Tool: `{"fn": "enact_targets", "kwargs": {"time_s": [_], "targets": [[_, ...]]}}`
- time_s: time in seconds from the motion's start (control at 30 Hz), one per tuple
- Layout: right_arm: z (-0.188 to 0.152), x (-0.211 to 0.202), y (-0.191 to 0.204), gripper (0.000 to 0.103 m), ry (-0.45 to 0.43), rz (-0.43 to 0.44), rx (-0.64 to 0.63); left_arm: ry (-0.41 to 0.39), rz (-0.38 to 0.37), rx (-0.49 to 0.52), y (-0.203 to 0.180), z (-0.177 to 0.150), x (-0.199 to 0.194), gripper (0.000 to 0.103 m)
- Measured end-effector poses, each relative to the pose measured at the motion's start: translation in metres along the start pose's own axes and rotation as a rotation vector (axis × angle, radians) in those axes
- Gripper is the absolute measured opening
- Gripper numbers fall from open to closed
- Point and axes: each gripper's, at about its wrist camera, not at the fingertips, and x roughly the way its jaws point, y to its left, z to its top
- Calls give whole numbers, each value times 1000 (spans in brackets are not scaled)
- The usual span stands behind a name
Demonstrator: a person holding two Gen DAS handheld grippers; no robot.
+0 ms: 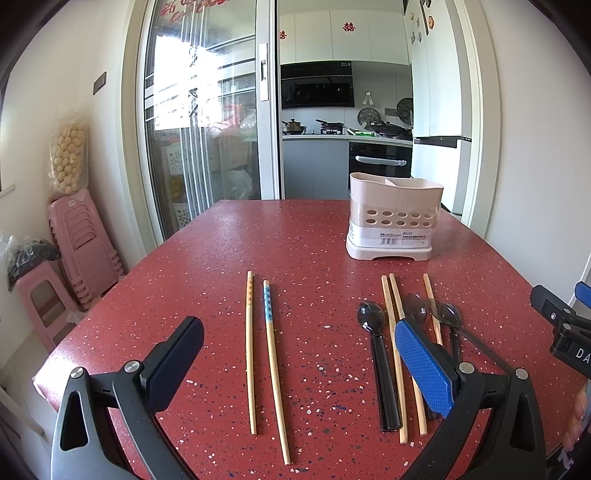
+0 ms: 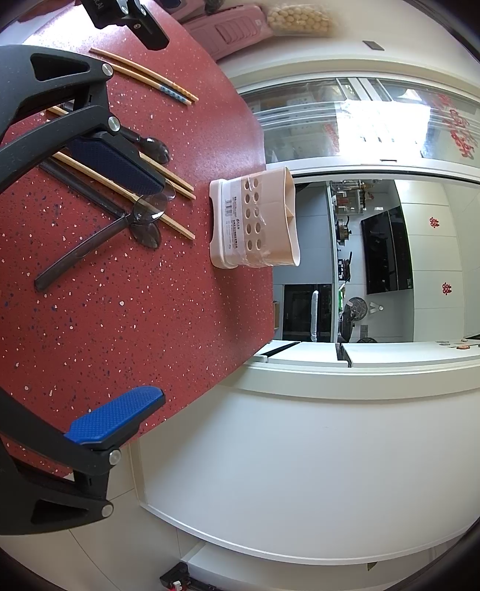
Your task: Organize utensils
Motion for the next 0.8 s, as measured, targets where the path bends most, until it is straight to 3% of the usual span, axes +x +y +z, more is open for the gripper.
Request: {"fn": "enact_targets", "kwargs": {"time_s": [0.8], "targets": [[-1,-2,0,103,1,1,0,-12,-3,-4,-2,1,-1,103]]}}
